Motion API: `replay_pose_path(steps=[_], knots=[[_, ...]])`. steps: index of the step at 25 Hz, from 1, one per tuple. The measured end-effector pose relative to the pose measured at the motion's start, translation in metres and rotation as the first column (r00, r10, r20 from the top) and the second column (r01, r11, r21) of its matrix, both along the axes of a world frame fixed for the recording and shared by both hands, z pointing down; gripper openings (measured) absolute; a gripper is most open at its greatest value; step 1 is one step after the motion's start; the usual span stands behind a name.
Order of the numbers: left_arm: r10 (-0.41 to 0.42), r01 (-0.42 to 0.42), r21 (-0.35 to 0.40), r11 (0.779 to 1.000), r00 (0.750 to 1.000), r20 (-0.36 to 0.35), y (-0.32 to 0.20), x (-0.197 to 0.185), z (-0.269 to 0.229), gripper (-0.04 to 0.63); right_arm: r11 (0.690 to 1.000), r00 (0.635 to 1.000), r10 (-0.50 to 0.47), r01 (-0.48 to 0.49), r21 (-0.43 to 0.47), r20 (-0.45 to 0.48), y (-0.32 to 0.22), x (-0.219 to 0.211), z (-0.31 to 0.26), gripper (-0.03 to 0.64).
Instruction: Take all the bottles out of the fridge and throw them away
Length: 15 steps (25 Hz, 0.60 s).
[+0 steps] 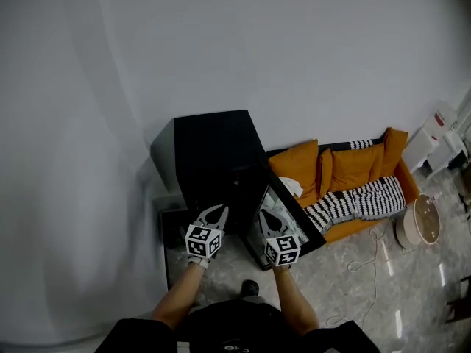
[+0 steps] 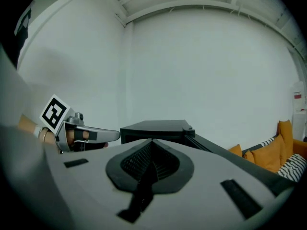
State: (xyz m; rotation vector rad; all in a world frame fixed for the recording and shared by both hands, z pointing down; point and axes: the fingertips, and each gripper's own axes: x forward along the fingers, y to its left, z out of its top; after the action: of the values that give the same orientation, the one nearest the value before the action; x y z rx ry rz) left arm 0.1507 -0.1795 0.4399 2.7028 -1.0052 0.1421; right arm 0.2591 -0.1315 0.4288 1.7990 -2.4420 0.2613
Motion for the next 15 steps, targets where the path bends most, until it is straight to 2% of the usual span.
replay_pose_path(steps=[15], knots=[[0.053,-0.053,0.016,0.998,0.998,0.027,0.006,0.015,-0.004,0.008,0.999,0.999,0.052,-0.052,0.005,0.003,0.016,0.017,0.000,0.008]])
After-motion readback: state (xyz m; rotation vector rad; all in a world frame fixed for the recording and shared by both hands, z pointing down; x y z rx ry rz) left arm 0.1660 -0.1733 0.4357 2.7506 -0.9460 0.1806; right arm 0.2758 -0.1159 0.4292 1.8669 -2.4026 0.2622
